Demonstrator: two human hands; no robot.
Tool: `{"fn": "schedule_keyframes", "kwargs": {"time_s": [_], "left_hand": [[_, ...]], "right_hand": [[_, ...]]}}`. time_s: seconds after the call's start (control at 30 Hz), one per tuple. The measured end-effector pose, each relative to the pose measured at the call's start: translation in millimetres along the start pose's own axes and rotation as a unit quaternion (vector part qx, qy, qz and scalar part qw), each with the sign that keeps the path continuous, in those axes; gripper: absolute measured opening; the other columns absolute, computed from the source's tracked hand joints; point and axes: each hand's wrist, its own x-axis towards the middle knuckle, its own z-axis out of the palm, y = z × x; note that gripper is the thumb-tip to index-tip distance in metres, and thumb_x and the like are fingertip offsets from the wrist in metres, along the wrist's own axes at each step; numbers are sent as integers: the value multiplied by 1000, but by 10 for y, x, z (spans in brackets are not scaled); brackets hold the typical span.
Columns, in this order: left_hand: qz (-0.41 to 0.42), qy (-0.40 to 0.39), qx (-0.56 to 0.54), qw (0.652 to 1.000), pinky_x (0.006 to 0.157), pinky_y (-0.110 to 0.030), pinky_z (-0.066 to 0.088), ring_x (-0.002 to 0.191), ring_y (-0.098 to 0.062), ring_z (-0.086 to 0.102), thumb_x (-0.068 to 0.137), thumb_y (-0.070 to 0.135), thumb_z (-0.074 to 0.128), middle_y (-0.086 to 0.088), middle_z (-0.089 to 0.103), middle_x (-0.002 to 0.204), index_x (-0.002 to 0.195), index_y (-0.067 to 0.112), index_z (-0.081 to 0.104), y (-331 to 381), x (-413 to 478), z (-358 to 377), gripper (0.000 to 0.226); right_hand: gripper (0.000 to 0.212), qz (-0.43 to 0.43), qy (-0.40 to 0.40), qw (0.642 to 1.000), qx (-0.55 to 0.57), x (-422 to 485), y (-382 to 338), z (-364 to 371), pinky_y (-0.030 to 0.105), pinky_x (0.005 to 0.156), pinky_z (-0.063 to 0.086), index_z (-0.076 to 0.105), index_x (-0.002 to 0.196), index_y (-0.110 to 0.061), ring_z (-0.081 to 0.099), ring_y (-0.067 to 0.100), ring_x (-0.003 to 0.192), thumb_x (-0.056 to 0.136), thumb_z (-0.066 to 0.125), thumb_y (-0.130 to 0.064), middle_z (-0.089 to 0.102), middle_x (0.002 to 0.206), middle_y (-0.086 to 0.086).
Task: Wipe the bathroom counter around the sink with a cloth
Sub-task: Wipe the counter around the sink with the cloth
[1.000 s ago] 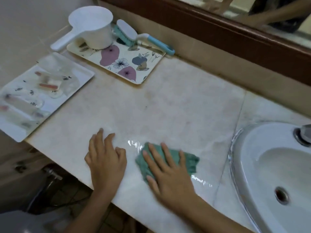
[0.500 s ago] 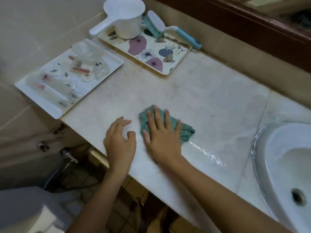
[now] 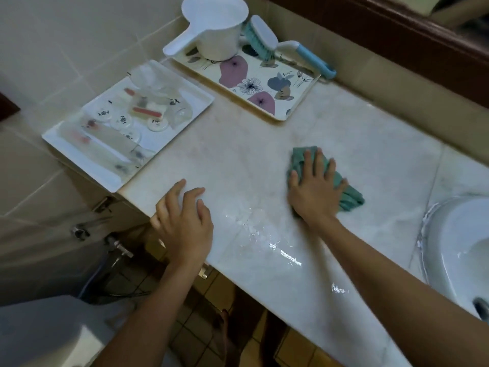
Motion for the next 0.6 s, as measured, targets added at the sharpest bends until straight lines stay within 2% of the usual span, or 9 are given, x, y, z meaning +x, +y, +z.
{"fn": "schedule_keyframes", "kwargs": {"time_s": [0.1,0.2,0.27,0.37,0.43,0.5,0.53,0.6], "left_hand": [[9,0,1,1000,99,-47,31,125,-24,41,90,20,56,4,47,141,113,30,63,-8,-9,4,26],[8,-2,0,1000,101,-47,29,127,-25,40,89,20,56,4,47,141,112,30,62,8,-5,-2,26],[9,-4,4,1000,100,-46,29,127,-25,40,89,21,55,4,47,141,112,29,62,30,-7,-4,26],[11,-18,6,1000,101,-46,28,128,-25,37,91,21,53,3,44,142,113,28,61,51,2,-21,24],[11,-28,6,1000,101,-48,28,129,-27,35,91,21,51,1,42,143,113,27,59,80,-6,-41,24],[9,-32,11,999,100,-50,29,129,-29,35,91,21,51,-1,41,143,113,26,59,85,-9,-57,23],[13,-32,15,999,100,-51,29,129,-30,35,91,21,51,-2,41,143,113,25,59,87,-19,-69,24],[19,-44,25,999,101,-53,29,128,-34,35,92,22,50,-5,41,143,115,23,60,103,-20,-89,25]], "right_hand": [[62,6,-9,1000,25,-88,-682,123,64,113,-3,0,154,-26,-8,29,148,99,18,-49,-5,163,-2],[62,-98,-14,995,26,-590,-980,242,63,113,-7,-1,154,-28,-11,28,148,99,17,-50,-7,162,-3],[60,-142,-15,989,25,-965,-868,287,62,113,-6,2,154,-30,-9,26,148,99,19,-50,-5,162,-5],[57,-164,-1,986,-8,-1451,-403,279,64,112,5,14,153,-32,2,27,149,99,21,-50,5,162,-6],[57,-145,-8,989,-18,-1671,49,245,63,114,5,12,153,-37,-3,27,149,98,19,-53,-1,162,-5],[57,-80,0,997,0,-1851,483,214,57,116,2,7,151,-43,-9,28,148,97,18,-56,-9,162,2],[56,-35,12,999,12,-1937,689,190,56,116,3,10,151,-45,-6,30,148,96,18,-56,-6,162,6],[55,45,26,998,30,-2105,1061,122,57,114,14,23,149,-43,13,34,147,95,23,-54,14,161,11]]}}
